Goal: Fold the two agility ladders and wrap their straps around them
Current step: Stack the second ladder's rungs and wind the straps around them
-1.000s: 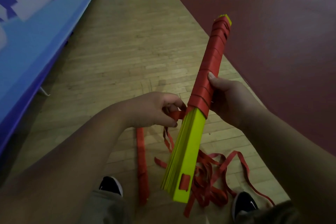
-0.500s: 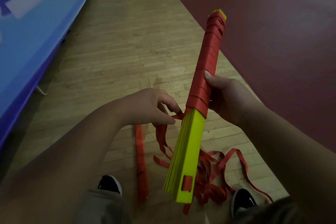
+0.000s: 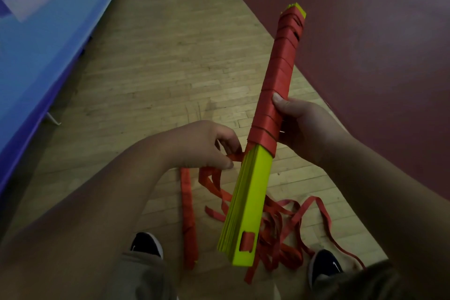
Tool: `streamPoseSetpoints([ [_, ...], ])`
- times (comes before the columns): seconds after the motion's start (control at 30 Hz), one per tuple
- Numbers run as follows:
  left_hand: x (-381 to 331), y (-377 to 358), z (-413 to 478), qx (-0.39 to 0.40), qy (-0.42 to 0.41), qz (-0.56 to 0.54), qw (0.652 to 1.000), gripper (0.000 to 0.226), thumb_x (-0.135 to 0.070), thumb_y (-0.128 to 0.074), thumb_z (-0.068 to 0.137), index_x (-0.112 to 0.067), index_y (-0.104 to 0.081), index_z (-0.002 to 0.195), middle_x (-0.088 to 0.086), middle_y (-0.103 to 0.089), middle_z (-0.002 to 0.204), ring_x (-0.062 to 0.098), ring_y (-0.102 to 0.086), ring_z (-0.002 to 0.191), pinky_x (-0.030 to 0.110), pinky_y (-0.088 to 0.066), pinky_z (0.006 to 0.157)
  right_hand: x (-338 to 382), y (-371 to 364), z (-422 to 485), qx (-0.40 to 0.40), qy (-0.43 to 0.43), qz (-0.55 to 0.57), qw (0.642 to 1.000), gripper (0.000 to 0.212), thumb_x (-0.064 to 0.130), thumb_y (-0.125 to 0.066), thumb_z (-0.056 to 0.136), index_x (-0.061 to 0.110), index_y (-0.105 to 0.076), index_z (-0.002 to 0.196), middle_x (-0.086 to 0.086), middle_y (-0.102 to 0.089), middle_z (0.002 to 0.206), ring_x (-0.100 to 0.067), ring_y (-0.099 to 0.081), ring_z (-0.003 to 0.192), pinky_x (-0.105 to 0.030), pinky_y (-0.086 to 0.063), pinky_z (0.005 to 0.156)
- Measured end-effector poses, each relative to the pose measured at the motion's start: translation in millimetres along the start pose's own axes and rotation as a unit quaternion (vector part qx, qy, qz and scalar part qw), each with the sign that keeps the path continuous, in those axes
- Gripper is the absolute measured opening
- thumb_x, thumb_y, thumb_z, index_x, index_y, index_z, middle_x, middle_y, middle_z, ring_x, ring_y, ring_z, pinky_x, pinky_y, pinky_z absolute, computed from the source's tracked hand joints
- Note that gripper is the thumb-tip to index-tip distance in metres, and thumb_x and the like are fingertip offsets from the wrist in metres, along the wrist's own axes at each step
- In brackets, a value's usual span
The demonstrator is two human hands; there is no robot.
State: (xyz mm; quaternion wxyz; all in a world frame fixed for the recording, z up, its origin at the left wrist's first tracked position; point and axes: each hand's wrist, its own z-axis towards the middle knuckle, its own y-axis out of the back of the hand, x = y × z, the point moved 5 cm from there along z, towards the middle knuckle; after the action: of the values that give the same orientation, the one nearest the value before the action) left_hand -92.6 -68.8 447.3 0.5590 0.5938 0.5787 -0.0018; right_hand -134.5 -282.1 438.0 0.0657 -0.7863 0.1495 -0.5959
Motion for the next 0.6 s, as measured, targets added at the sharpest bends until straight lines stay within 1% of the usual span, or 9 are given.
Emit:
streamPoseSetpoints([
  [0.03, -0.8, -0.1, -0.7, 0.001, 0.003, 0.002, 1.0, 0.027, -0.025, -0.086, 0.091, -0.043, -0.075, 0.109, -0.037, -0.07, 0.091, -0.012, -0.064, 0.075, 0.011, -0.048, 0.065, 0.2, 0.0, -0.3, 0.001, 0.001, -0.001, 1.0, 0.03, 0.03, -0.067, 0.107, 0.009, -0.072, 0.127, -0.003, -0.08, 0.098, -0.022, -0.079, 0.095, -0.043, -0.064, 0.089],
  [0.07, -1.1, -0.3, -0.9, 0.002, 0.006, -0.001, 1.0, 0.027, -0.025, -0.086, 0.091, -0.043, -0.075, 0.108, -0.036, -0.07, 0.092, -0.01, -0.066, 0.076, 0.011, -0.049, 0.065, 0.6, -0.1, -0.6, 0.002, 0.002, -0.002, 1.0, 0.029, 0.03, -0.067, 0.107, 0.009, -0.072, 0.127, -0.003, -0.079, 0.096, -0.022, -0.079, 0.094, -0.044, -0.064, 0.09],
  [0.17, 0.3, -1.1, -1.8, 0.008, 0.024, -0.007, 1.0, 0.031, -0.03, -0.087, 0.09, -0.044, -0.073, 0.114, -0.02, -0.071, 0.114, 0.003, -0.072, 0.091, 0.025, -0.058, 0.075, 1.3, -0.4, -1.2, -0.001, 0.005, -0.003, 1.0, 0.028, 0.03, -0.067, 0.107, 0.008, -0.072, 0.125, -0.003, -0.079, 0.096, -0.023, -0.078, 0.096, -0.047, -0.064, 0.098],
  [0.27, 2.4, -2.2, -3.1, 0.02, 0.041, 0.022, 0.999, 0.036, -0.038, -0.086, 0.091, -0.044, -0.07, 0.123, -0.014, -0.068, 0.12, 0.008, -0.073, 0.098, 0.031, -0.061, 0.083, 0.9, -0.9, -1.1, 0.003, 0.004, -0.011, 1.0, 0.03, 0.029, -0.066, 0.108, 0.007, -0.072, 0.127, -0.007, -0.077, 0.104, -0.027, -0.076, 0.102, -0.053, -0.06, 0.107],
  [0.33, 3.9, -1.2, -3.0, 0.019, 0.033, 0.018, 0.999, 0.032, -0.037, -0.087, 0.09, -0.043, -0.072, 0.118, -0.013, -0.072, 0.114, 0.011, -0.075, 0.096, 0.032, -0.062, 0.082, 0.3, -0.7, -0.3, 0.007, 0.003, -0.015, 1.0, 0.033, 0.03, -0.067, 0.107, 0.006, -0.071, 0.129, -0.01, -0.075, 0.109, -0.029, -0.074, 0.106, -0.056, -0.057, 0.111],
  [0.37, 4.3, -1.0, -3.4, 0.023, 0.028, 0.0, 0.999, 0.029, -0.034, -0.087, 0.091, -0.04, -0.073, 0.115, -0.01, -0.076, 0.11, 0.013, -0.077, 0.093, 0.032, -0.063, 0.081, 0.2, -0.2, 0.2, 0.006, 0.003, -0.014, 1.0, 0.033, 0.03, -0.067, 0.107, 0.006, -0.071, 0.129, -0.01, -0.075, 0.11, -0.03, -0.074, 0.106, -0.057, -0.056, 0.112],
  [0.43, 4.6, -1.9, -3.9, 0.04, 0.024, -0.052, 0.998, 0.026, -0.023, -0.088, 0.092, -0.029, -0.074, 0.114, 0.0, -0.08, 0.105, 0.018, -0.081, 0.091, 0.036, -0.064, 0.083, 0.3, 1.2, 1.1, 0.003, 0.005, -0.01, 1.0, 0.031, 0.028, -0.067, 0.107, 0.006, -0.071, 0.129, -0.009, -0.076, 0.109, -0.029, -0.075, 0.106, -0.058, -0.056, 0.112],
  [0.5, 4.9, -2.1, -5.0, 0.052, 0.023, -0.085, 0.995, 0.028, -0.015, -0.087, 0.092, -0.021, -0.074, 0.116, 0.007, -0.081, 0.104, 0.023, -0.082, 0.092, 0.037, -0.065, 0.085, 0.8, 1.8, 1.8, 0.003, 0.007, -0.009, 1.0, 0.031, 0.028, -0.068, 0.107, 0.007, -0.072, 0.129, -0.008, -0.076, 0.107, -0.029, -0.075, 0.106, -0.058, -0.056, 0.112],
  [0.6, 7.1, 0.8, -6.2, 0.062, 0.015, -0.098, 0.993, 0.028, -0.017, -0.085, 0.094, -0.022, -0.074, 0.12, 0.004, -0.082, 0.103, 0.023, -0.081, 0.095, 0.038, -0.063, 0.088, 1.7, 3.1, 1.6, 0.004, 0.013, -0.015, 1.0, 0.03, 0.027, -0.069, 0.107, 0.007, -0.072, 0.129, -0.008, -0.077, 0.108, -0.029, -0.076, 0.105, -0.056, -0.06, 0.109],
])
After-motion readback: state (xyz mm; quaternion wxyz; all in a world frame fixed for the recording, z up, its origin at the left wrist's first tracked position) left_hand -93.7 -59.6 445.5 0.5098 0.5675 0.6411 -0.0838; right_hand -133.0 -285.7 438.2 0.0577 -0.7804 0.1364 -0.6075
